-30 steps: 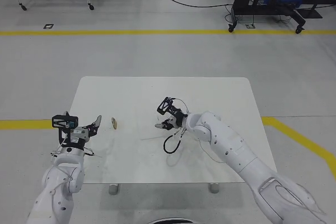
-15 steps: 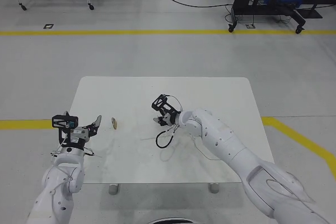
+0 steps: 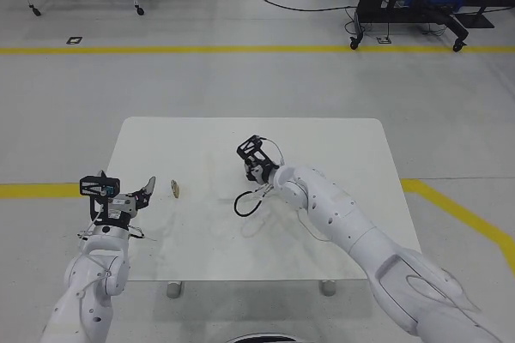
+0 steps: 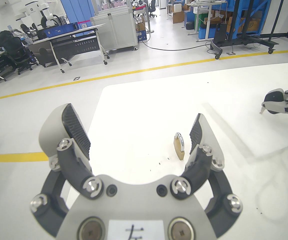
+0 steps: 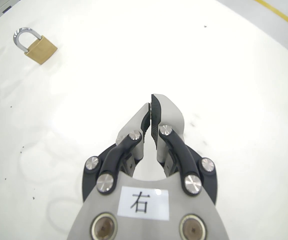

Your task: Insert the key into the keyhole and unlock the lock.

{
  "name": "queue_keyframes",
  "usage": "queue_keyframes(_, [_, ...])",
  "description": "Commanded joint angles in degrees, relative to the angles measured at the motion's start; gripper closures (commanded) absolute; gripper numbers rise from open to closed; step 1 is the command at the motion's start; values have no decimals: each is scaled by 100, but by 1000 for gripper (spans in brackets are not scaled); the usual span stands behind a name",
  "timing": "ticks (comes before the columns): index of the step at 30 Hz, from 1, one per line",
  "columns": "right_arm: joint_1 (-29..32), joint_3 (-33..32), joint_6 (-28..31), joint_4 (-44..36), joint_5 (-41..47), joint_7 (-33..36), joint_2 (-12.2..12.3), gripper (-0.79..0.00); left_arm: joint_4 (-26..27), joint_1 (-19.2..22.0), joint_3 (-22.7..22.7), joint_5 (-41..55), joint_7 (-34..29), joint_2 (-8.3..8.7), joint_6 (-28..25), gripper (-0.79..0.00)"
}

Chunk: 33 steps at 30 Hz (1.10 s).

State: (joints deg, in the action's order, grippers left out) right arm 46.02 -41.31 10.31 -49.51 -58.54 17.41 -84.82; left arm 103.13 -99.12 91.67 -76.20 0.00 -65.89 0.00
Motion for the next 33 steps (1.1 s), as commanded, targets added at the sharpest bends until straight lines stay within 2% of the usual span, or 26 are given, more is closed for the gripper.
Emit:
queue_keyframes(1, [211, -138, -237, -409, -236, -22, 98, 0, 0, 0, 0, 0, 0, 0, 0, -785])
queue_keyframes(5, [707, -469, -510, -1251, -726, 107, 318, 0, 0, 0, 0, 0, 0, 0, 0, -785])
queue_keyframes(10, [1120, -789, -204, -1906, -1071, 612, 521, 0, 0, 0, 0, 0, 0, 0, 0, -785])
queue_keyframes(19, [1120, -789, -204, -1906, -1071, 612, 521, 0, 0, 0, 0, 0, 0, 0, 0, -785])
queue_keyframes(22, [1162, -807, -219, -1911, -1067, 566, 525, 0, 64, 29, -79, -256, -145, 17, -320, -785])
queue_keyframes(28, [1184, -835, -21, -1797, -1016, 660, 522, 0, 110, 360, -554, -984, -971, 38, -1004, -785])
queue_keyframes(33, [1122, -773, 115, -1648, -991, 641, 484, 0, 34, 687, -862, -1226, -1346, 25, -1251, -785])
